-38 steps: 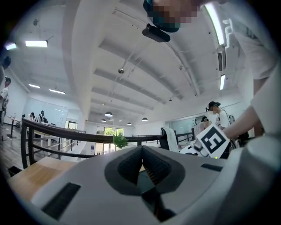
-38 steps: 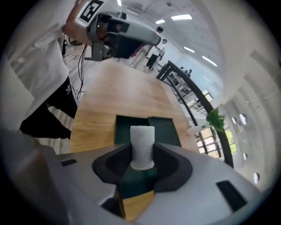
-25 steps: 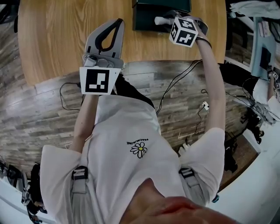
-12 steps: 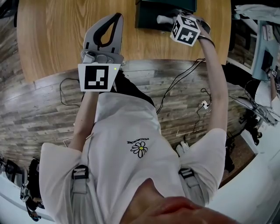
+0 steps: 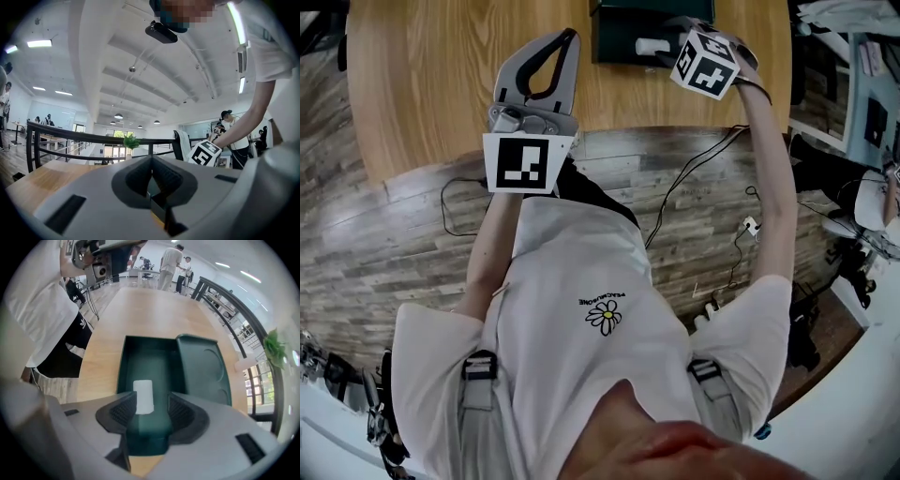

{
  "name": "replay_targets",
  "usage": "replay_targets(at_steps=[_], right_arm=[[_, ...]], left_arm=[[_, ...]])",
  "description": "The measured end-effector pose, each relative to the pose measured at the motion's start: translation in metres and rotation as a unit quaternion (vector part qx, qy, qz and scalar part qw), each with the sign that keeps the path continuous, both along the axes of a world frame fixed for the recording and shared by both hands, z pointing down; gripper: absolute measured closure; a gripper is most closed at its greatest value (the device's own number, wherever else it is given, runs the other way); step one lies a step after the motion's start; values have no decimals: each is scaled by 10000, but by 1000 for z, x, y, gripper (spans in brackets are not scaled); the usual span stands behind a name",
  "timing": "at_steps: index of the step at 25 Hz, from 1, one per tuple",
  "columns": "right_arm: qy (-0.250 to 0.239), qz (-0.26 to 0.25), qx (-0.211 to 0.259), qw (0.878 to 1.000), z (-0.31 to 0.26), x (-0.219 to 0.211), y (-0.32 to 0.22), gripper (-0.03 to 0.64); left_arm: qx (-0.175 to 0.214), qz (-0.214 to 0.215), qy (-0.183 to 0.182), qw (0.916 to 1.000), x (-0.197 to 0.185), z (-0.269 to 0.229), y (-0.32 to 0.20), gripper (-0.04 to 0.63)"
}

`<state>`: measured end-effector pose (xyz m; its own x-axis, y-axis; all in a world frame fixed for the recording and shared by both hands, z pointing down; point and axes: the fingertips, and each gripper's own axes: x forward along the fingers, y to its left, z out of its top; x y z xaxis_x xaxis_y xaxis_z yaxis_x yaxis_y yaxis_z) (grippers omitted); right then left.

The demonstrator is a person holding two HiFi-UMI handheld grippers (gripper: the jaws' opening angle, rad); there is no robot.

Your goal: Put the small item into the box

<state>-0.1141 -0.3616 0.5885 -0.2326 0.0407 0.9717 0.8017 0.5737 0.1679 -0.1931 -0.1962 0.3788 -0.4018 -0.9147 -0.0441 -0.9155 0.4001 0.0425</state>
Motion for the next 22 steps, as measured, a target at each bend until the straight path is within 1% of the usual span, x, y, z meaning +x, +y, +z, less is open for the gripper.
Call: replay_targets(at_steps=[4, 7, 9, 10, 11, 12, 13, 14, 15, 17, 18, 20, 21, 22], right_arm=[[-764, 377, -166, 9962, -52, -20, 2, 416], [-1458, 681, -211, 9867, -99, -35, 1, 439], [-2007, 903, -276, 9751, -133, -46, 2, 476], [-2313, 1048, -348, 9666, -151, -49, 3, 495], [-2644, 1235, -454, 9554, -169, -51, 4, 515], [-2999, 1459, -592, 9409, -189, -53, 5, 540], [-3378, 1708, -763, 9225, -210, -53, 5, 552], [-3774, 1968, -969, 8997, -232, -52, 5, 566], [-4171, 2222, -1205, 8730, -255, -49, 5, 575], [-4904, 2640, -1644, 8141, -298, -37, 7, 583], [-5239, 2789, -1787, 7848, -317, -26, 9, 586], [-5870, 2998, -1927, 7269, -348, 2, 17, 606], [-6152, 3076, -1940, 6995, -360, 17, 21, 609], [-6390, 3151, -1928, 6747, -369, 31, 25, 611]], left_arm=[[137, 112, -199, 9996, 5, -25, -4, 578], [341, 187, -396, 9985, 7, -49, -7, 578], [493, 237, -521, 9971, 8, -67, -7, 578], [571, 263, -570, 9964, 9, -76, -7, 578], [639, 300, -634, 9955, 11, -84, -7, 578], [696, 351, -716, 9944, 13, -93, -7, 578], [754, 407, -797, 9931, 14, -102, -8, 578], [823, 458, -855, 9919, 15, -110, -9, 578], [897, 501, -873, 9909, 14, -118, -10, 578], [1015, 568, -802, 9900, 13, -130, -11, 578], [1042, 596, -754, 9899, 13, -133, -10, 578], [1078, 652, -710, 9895, 18, -139, -6, 578], [1100, 688, -706, 9890, 22, -143, -5, 578], [1120, 734, -697, 9885, 26, -147, -5, 578]])
